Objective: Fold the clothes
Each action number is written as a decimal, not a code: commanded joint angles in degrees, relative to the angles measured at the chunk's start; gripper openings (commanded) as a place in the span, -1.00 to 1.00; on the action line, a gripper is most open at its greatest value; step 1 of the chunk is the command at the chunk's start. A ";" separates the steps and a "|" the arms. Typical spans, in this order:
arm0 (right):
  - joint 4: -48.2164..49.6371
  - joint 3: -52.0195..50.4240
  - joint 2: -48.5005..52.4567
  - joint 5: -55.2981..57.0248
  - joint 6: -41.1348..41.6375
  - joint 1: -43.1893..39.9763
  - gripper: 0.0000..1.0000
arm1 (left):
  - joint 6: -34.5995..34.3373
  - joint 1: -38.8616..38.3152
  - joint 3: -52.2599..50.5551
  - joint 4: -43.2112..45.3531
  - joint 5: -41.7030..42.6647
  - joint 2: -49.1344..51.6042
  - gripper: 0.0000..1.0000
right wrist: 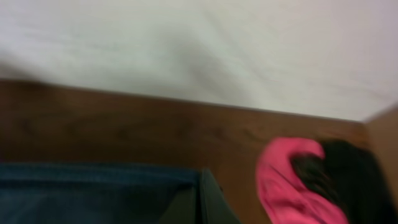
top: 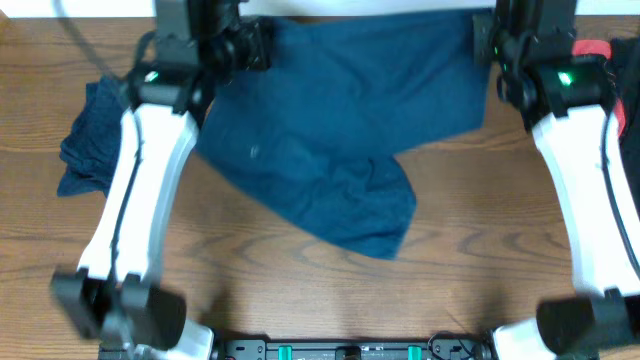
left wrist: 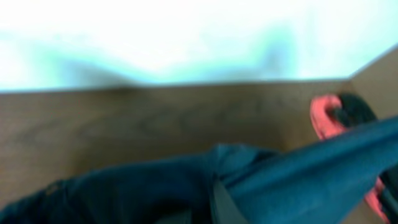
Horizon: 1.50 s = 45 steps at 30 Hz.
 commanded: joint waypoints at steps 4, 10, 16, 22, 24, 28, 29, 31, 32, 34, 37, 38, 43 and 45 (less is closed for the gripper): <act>13.00 0.85 2.38 1.49 0.87 -9.09 -0.98 | -3.04 1.70 1.27 17.84 -4.79 4.22 -0.88; 16.33 9.44 0.87 1.03 3.89 -15.04 -0.98 | -4.11 3.34 14.53 19.32 -4.57 4.04 -0.88; -1.68 15.91 -0.61 2.10 2.80 -16.26 -0.98 | -4.09 4.72 22.93 -4.39 2.51 3.30 -0.88; -24.48 13.18 -0.59 2.80 4.96 -16.26 -0.98 | 1.14 4.72 20.50 -40.57 0.22 4.42 -0.87; -30.99 10.69 -0.59 2.80 5.01 -16.26 -0.98 | 1.14 4.72 17.84 -47.74 -3.34 4.87 -0.88; -41.05 5.46 -0.59 3.96 7.52 -16.83 -0.98 | 1.11 4.72 9.75 -52.98 -4.22 4.90 -0.88; -42.84 4.02 -0.59 4.57 8.17 -17.22 -0.98 | 1.11 4.70 7.52 -53.13 -4.17 4.90 -0.88; -44.41 0.81 -0.59 6.10 9.81 -17.99 -0.98 | 1.11 4.55 2.58 -53.16 -3.85 4.90 -0.88; -44.70 -0.90 -0.59 6.71 11.10 -18.51 -0.98 | 1.09 4.50 0.28 -53.16 -3.26 4.90 -0.88; -44.61 -3.87 -0.59 6.38 11.93 -19.19 -0.98 | 1.11 4.44 -4.50 -53.16 -1.92 4.90 -0.88; -44.46 -8.31 -0.59 6.38 14.03 -19.47 -0.98 | 1.14 4.37 -10.67 -53.09 2.05 4.90 -0.88; -44.15 -9.40 -0.59 6.10 14.19 -19.41 -0.98 | 1.14 4.17 -12.31 -52.89 3.23 4.90 -0.88; -42.93 -13.00 -0.59 -10.21 8.66 -18.82 -0.98 | 2.69 2.38 -17.99 -52.74 3.76 4.90 -0.88; -43.01 -14.23 -0.59 -17.68 5.53 -18.27 -0.98 | 2.67 1.92 -19.12 -52.76 3.76 4.87 -0.88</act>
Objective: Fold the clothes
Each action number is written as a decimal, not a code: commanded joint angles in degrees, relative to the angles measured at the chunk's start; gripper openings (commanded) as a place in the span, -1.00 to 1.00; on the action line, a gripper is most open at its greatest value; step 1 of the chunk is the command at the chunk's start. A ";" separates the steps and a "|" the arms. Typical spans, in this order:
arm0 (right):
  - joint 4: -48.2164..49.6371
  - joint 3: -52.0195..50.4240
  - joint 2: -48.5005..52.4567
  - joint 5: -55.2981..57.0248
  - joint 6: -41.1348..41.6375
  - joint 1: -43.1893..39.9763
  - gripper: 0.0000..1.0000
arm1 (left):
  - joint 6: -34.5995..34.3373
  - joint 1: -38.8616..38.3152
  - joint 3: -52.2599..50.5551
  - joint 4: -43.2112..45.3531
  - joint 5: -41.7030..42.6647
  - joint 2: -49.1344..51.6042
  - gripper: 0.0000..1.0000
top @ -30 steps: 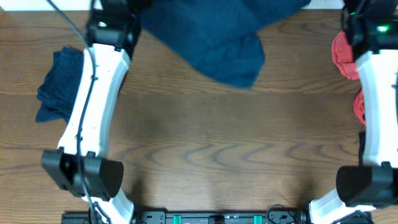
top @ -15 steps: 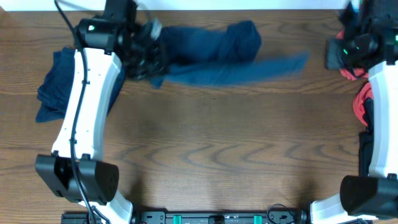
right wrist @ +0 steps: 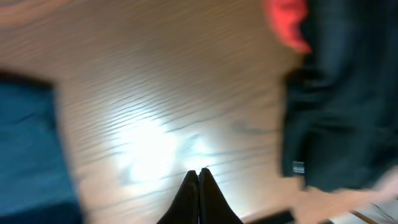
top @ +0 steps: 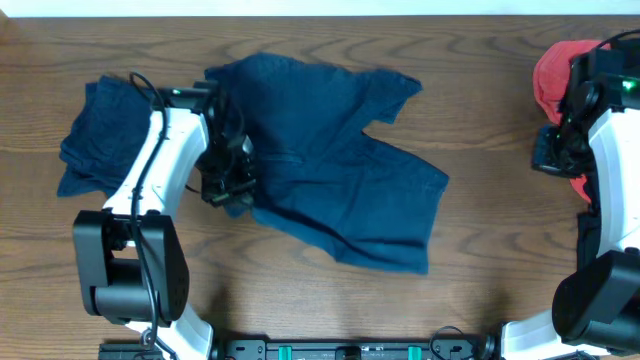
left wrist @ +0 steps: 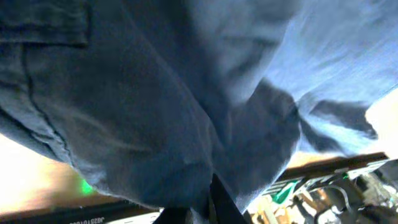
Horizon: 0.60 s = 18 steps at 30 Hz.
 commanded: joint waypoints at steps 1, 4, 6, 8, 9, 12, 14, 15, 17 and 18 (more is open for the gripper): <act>0.17 -2.25 -0.37 -16.09 -5.57 1.22 -0.98 | 1.62 -0.96 -1.53 -0.11 1.53 0.00 -0.88; 1.38 -5.44 -0.37 -22.62 -7.28 2.80 -0.97 | 1.60 -1.46 -1.77 -1.46 -1.31 0.02 -0.86; 3.32 -8.15 -0.37 -24.35 -7.23 4.33 -0.98 | 1.57 -1.88 -1.77 -3.23 -3.69 0.00 -0.76; 6.12 -11.39 -0.37 -25.66 -7.23 6.16 -0.98 | 1.55 -2.51 -1.97 -5.05 -4.85 0.00 -0.52; 7.37 -12.87 -0.37 -26.23 -7.23 7.08 -0.97 | 1.36 -2.80 -2.05 -6.05 -5.03 0.02 -0.21; 12.55 -17.75 -0.37 -27.19 -7.19 10.54 -0.98 | 0.81 -3.61 -2.25 -8.98 -6.43 0.00 0.12; 16.22 -20.41 -0.37 -27.32 -6.80 12.63 -0.98 | -1.33 -3.85 -2.25 -10.21 -8.96 -0.07 0.13; 17.97 -21.49 -0.37 -27.54 -6.73 13.57 -0.98 | -2.45 -3.85 -2.25 -10.10 -10.49 -0.17 0.13; 21.88 -23.63 -0.37 -27.65 -6.73 15.72 -0.98 | -4.92 -3.82 -2.25 -8.50 -13.97 -0.35 0.13; 23.47 -24.46 -0.37 -27.65 -6.73 16.50 -0.98 | -6.10 -3.82 -2.25 -7.50 -15.08 -0.35 0.13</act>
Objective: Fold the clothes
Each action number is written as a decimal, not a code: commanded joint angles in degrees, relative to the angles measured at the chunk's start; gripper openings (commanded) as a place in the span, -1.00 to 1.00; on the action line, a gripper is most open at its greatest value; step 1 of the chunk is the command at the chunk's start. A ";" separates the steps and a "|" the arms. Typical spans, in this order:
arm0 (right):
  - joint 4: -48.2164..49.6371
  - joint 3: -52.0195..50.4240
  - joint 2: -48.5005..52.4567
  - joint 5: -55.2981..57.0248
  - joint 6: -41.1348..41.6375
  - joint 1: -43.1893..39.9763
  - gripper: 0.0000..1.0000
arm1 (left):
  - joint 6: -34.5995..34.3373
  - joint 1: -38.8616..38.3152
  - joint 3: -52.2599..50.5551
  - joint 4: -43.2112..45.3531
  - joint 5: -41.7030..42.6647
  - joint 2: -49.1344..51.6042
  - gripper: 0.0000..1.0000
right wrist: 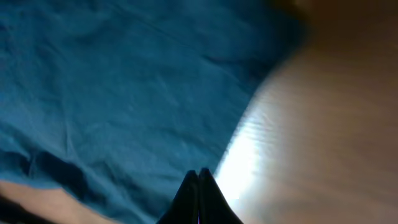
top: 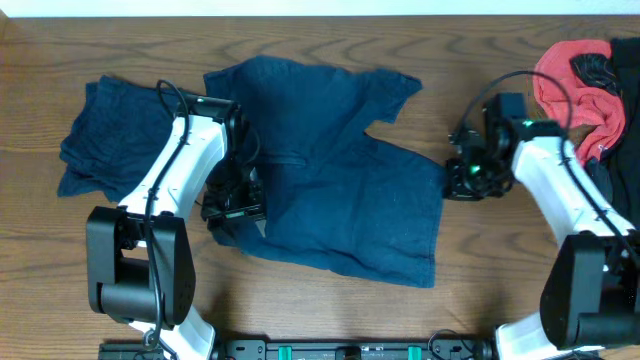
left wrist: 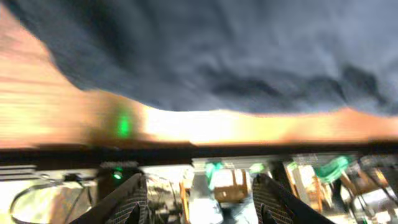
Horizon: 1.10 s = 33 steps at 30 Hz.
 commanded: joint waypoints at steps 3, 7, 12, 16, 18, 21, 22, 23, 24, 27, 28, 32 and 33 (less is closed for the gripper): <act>6.21 -4.15 -0.37 -1.90 -0.57 4.44 -0.98 | -6.08 0.09 -0.35 5.29 -6.49 -0.33 0.13; 12.46 -7.41 -0.37 -1.88 0.07 6.19 -0.98 | -7.28 0.09 -0.59 14.21 -6.54 -0.31 0.11; 17.38 -12.02 -0.37 -1.88 0.31 6.58 -0.98 | -7.69 0.09 -1.84 19.50 -6.51 -0.31 0.11; 19.71 -15.58 -0.37 -1.81 0.26 6.34 -0.99 | -7.67 0.09 -3.02 19.43 -6.54 -0.28 0.12; 20.63 -17.25 -0.37 -1.01 0.55 6.25 -0.97 | -7.67 0.09 -3.80 19.26 -6.51 -0.28 0.11; 20.59 -18.99 -0.37 3.10 2.93 6.19 -0.98 | -7.69 0.07 -4.66 19.08 -6.49 -0.28 0.12; 20.39 -19.43 -0.37 5.05 4.20 6.19 -0.97 | -7.69 0.09 -4.87 18.97 -6.49 -0.28 0.12; 19.91 -19.87 -0.37 7.80 5.84 6.14 -0.98 | -7.69 0.09 -5.22 18.99 -6.49 -0.28 0.12; 19.15 -20.20 -0.37 11.21 8.31 6.01 -0.98 | -7.67 0.09 -5.49 18.95 -6.49 -0.28 0.12; 15.45 -20.33 -0.37 21.77 16.61 5.18 -0.98 | -7.67 0.09 -6.82 18.80 -6.49 -0.28 0.13; 14.47 -20.33 -0.37 24.17 18.12 4.83 -0.98 | -7.67 0.09 -7.34 18.80 -6.49 -0.28 0.13; 10.82 -20.31 -0.37 31.28 22.29 2.03 -0.98 | -7.67 0.09 -9.31 19.41 -6.49 -0.28 0.14; 10.47 -20.31 -0.37 31.82 22.86 1.36 -0.98 | -7.69 0.09 -9.66 19.41 -6.49 -0.28 0.14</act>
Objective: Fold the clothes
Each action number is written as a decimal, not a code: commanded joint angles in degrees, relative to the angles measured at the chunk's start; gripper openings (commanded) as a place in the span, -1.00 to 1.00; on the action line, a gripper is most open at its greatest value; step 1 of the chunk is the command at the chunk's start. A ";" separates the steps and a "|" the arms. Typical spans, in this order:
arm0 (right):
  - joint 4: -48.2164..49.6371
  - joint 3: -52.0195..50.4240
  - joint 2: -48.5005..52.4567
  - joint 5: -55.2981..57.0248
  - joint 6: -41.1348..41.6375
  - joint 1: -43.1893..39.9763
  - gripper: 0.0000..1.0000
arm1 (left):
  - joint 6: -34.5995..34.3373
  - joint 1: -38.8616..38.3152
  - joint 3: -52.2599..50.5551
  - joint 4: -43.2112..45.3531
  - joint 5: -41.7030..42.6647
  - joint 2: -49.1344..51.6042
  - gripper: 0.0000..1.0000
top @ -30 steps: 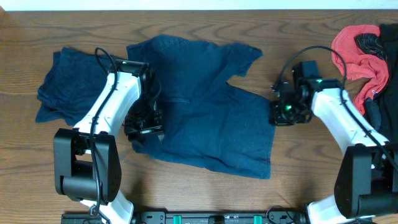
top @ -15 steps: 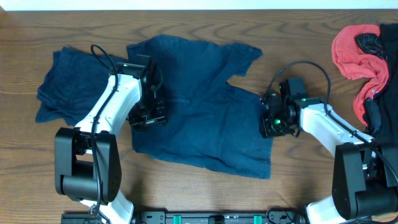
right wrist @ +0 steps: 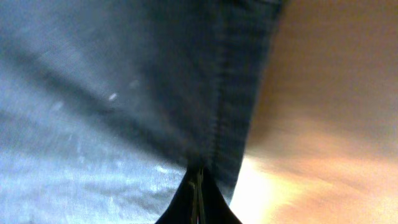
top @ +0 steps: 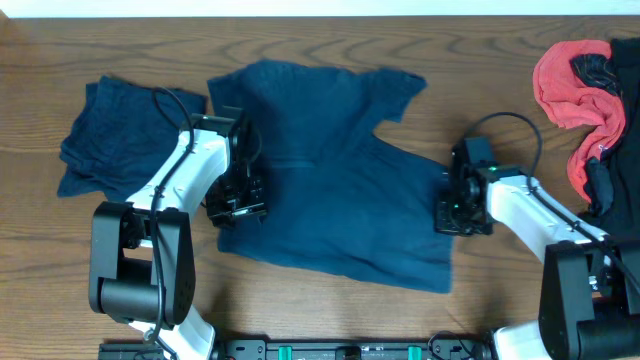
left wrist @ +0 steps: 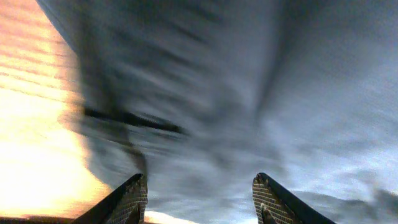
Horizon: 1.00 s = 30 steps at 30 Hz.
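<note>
A pair of blue shorts (top: 330,180) lies spread flat in the middle of the wooden table (top: 330,320). My left gripper (top: 235,200) hovers low over the shorts' left edge. In the left wrist view this gripper (left wrist: 202,199) is open, with blurred blue cloth (left wrist: 236,93) filling the space ahead of its fingers (left wrist: 132,200). My right gripper (top: 450,212) is at the shorts' right edge. Seen from the right wrist, it (right wrist: 198,186) is shut, its tips resting at the stitched hem (right wrist: 227,93), with bare wood just to the right.
A folded dark blue garment (top: 105,140) lies at the left of the table. A red garment (top: 565,80) and a black one (top: 610,180) are heaped at the far right edge. Arm bases stand at the near edge.
The left gripper, still open, has moved slightly up over the shorts' left edge. The right gripper, still shut, has shifted down along the right edge, and the lower right corner lies a little further right.
First both grippers held the shorts raised at the far edge of the table. Then the shorts lay on the table, the left gripper shut on their left side and the right gripper shut and empty near the red garment. Later the left was open, the right at the right hem.
</note>
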 commanded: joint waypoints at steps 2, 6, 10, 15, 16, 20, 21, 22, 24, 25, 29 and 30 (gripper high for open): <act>-1.97 -2.54 2.34 15.37 6.60 -4.94 -0.98 | -0.31 0.09 -2.03 -0.07 -0.94 -0.28 0.14; -4.13 -2.54 2.34 19.50 6.71 -8.68 -0.98 | -0.31 0.09 -4.50 1.20 -0.90 -0.28 0.14; -4.00 -2.51 2.34 18.34 5.44 -11.02 -0.98 | -0.28 0.07 -6.56 2.95 1.14 -0.28 0.14; -3.85 -2.27 2.29 17.77 5.49 -10.82 -0.97 | 0.39 0.09 -6.23 4.17 4.37 -1.38 0.10; -3.91 -1.95 2.19 17.31 5.38 -10.69 -0.98 | 0.63 0.07 -5.88 4.42 4.70 -2.03 0.10; -4.94 1.38 0.50 12.07 3.39 -10.62 -0.98 | 1.46 0.07 -4.61 7.15 4.90 -6.78 0.10; -5.49 2.86 -0.44 10.73 3.39 -10.62 -0.98 | 1.46 0.07 -4.61 8.98 4.92 -8.52 0.10; -5.86 4.22 -1.38 9.46 3.39 -10.60 -0.98 | 1.44 0.07 -4.61 10.75 4.92 -10.01 0.10; -6.19 7.28 -3.52 6.56 3.34 -10.62 -0.98 | 1.44 0.07 -4.61 15.45 4.92 -12.81 0.10; -5.90 8.85 -4.57 4.85 2.67 -10.62 -0.93 | 1.44 0.07 -4.61 17.97 4.92 -13.79 0.10; 0.57 12.28 -6.49 -2.16 -1.92 -10.51 -0.45 | 1.44 -0.09 -4.63 29.35 4.90 -14.86 0.03; 2.97 12.26 -6.51 -4.33 -3.43 -10.47 -0.43 | 1.42 -0.31 -4.63 31.98 4.94 -14.32 0.03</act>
